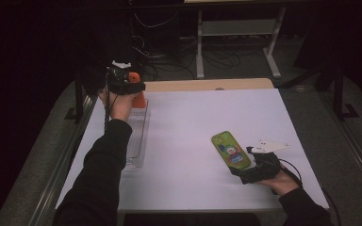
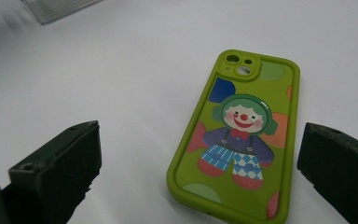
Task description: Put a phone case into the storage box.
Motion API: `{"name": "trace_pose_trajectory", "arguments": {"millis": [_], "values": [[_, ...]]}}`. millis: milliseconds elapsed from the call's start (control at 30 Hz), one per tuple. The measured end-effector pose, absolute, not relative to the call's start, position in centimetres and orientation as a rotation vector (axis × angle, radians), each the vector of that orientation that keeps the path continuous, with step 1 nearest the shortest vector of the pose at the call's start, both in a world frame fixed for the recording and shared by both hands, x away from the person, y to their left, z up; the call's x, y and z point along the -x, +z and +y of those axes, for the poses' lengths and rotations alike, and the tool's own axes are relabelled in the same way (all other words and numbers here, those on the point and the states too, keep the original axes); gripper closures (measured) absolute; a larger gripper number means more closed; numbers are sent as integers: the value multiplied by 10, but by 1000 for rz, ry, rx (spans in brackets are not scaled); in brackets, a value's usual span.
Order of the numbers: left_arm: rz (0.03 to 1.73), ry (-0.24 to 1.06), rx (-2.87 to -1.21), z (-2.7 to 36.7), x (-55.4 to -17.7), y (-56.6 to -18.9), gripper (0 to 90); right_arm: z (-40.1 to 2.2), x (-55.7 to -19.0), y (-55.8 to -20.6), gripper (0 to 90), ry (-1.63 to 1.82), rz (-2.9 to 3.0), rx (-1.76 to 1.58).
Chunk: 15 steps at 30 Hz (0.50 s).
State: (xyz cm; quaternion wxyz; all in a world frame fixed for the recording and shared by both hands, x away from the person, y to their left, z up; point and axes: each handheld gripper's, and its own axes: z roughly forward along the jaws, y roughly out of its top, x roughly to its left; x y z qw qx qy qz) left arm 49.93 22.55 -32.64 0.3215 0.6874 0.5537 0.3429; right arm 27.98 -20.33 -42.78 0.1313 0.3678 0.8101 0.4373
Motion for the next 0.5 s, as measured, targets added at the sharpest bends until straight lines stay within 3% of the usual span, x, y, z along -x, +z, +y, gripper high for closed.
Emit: {"name": "trace_pose_trajectory", "arguments": {"millis": [500], "values": [[1563, 886, -1859, 225, -509, -358, 133, -204, -280, -427, 0, 1280, 2353, -1062]]}}
